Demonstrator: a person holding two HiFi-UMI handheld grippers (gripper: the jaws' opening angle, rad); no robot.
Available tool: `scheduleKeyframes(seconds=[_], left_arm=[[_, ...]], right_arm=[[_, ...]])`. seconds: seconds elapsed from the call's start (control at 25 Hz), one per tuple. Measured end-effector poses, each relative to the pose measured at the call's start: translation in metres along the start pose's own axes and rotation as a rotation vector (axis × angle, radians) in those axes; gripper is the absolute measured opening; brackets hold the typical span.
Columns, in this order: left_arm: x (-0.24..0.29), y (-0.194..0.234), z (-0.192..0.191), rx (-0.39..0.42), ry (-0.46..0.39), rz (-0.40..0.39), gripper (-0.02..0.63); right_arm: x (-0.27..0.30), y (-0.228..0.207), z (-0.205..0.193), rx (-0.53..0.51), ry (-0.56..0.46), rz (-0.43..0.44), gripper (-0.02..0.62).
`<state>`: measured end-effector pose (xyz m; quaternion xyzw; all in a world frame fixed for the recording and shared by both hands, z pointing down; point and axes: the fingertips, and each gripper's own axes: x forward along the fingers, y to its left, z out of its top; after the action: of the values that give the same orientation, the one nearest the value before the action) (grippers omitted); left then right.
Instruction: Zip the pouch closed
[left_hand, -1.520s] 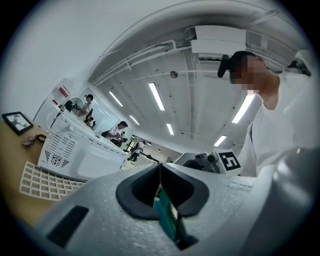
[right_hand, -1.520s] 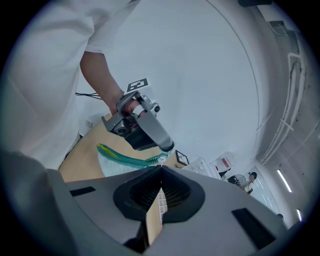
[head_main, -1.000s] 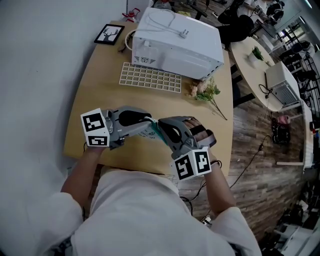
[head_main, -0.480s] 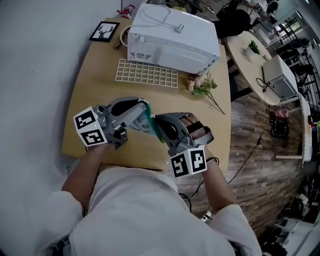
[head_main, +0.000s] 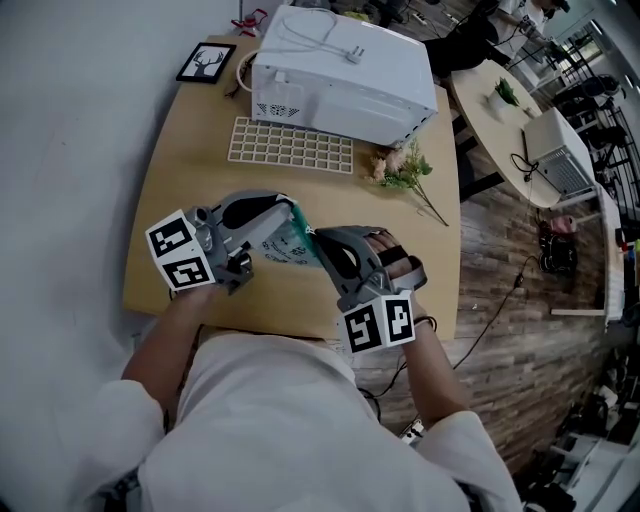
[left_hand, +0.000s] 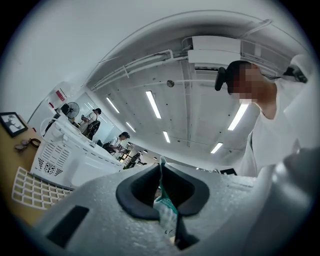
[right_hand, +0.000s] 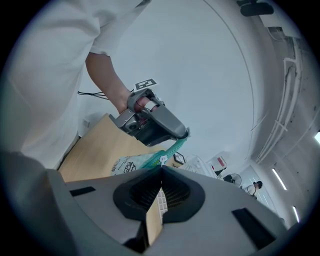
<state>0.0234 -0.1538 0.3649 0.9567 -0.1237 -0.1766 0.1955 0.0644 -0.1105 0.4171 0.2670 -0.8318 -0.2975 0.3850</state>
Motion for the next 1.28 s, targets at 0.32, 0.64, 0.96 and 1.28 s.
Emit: scheduleKeyframes(seconds=[0.32, 0.64, 0.96, 1.28], left_arm=[[-0.006, 0.005, 0.014, 0.014, -0.048, 0.030, 0.023], [-0.015, 0.012, 0.021, 0.011, -0.073, 0.071, 0.023], [-0.015, 0.012, 0.014, 0.014, -0.069, 0.090, 0.023], [-0.012, 0.008, 0.014, 0.022, -0.072, 0.089, 0.023]], right_arm=[[-0.004, 0.006, -0.013, 0.014, 0.030, 0.015, 0.002], [-0.008, 0.019, -0.039, 0.039, 0.078, 0.040, 0.002], [-0.013, 0.016, -0.046, 0.071, 0.076, 0.019, 0.002], [-0.025, 0.023, -0.058, 0.093, 0.081, 0.020, 0.002]])
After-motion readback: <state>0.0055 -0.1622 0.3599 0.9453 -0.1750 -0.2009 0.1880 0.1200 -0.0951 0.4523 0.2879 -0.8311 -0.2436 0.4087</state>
